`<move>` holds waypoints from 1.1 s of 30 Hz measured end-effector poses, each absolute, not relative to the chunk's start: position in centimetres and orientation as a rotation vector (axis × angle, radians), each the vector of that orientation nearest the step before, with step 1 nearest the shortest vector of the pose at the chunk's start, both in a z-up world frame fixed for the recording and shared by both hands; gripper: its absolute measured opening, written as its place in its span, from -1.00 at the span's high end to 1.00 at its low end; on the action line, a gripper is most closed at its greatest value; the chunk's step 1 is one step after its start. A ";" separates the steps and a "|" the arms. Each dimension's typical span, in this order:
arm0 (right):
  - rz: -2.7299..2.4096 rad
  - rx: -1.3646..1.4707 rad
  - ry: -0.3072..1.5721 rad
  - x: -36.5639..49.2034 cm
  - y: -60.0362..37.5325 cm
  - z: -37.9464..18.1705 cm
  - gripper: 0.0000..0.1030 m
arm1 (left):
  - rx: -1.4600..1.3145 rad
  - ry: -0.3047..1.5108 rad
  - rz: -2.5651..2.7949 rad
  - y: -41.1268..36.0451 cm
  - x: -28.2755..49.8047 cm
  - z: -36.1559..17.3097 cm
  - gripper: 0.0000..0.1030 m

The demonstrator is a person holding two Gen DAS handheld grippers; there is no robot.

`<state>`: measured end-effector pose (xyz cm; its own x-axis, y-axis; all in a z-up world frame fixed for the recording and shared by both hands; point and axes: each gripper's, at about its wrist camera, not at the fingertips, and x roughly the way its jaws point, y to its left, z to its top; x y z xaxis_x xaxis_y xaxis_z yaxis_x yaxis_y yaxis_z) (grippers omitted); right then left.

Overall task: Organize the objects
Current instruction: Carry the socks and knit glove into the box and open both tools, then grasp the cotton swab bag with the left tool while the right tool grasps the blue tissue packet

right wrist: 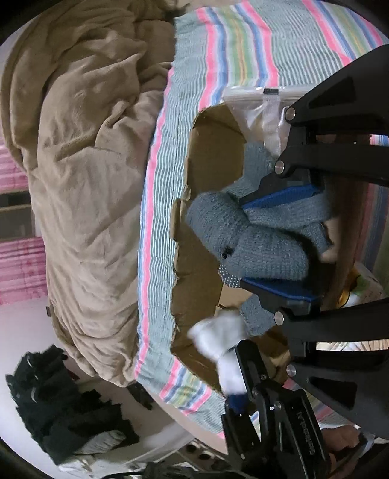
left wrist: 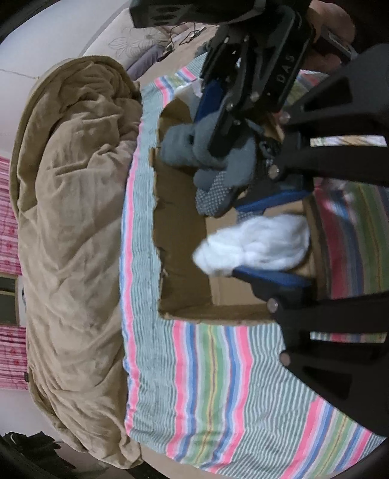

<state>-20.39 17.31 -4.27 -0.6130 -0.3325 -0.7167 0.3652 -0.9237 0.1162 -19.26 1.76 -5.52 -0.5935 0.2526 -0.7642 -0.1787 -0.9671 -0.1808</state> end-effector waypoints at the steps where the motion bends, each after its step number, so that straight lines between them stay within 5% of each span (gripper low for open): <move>1: -2.513 1.104 0.055 -20.4 17.4 -4.2 0.02 | -1.272 -0.116 2.599 1.9 -19.2 -5.4 0.13; 4: -2.513 1.095 0.045 -20.0 17.5 -3.8 -0.06 | -1.258 -0.108 2.599 2.0 -18.8 -4.6 -0.31; 7: -2.547 1.080 0.034 -19.5 17.8 -3.2 -0.09 | -1.231 -0.120 2.612 1.8 -17.8 -3.4 -0.40; 19: -2.620 0.928 0.025 -14.5 19.7 2.3 -0.60 | -1.138 -0.137 2.714 0.6 -11.8 1.7 -0.48; 33: -2.669 0.823 0.061 -6.3 22.9 6.1 -0.69 | -1.081 -0.199 2.740 2.2 -4.3 3.8 -0.77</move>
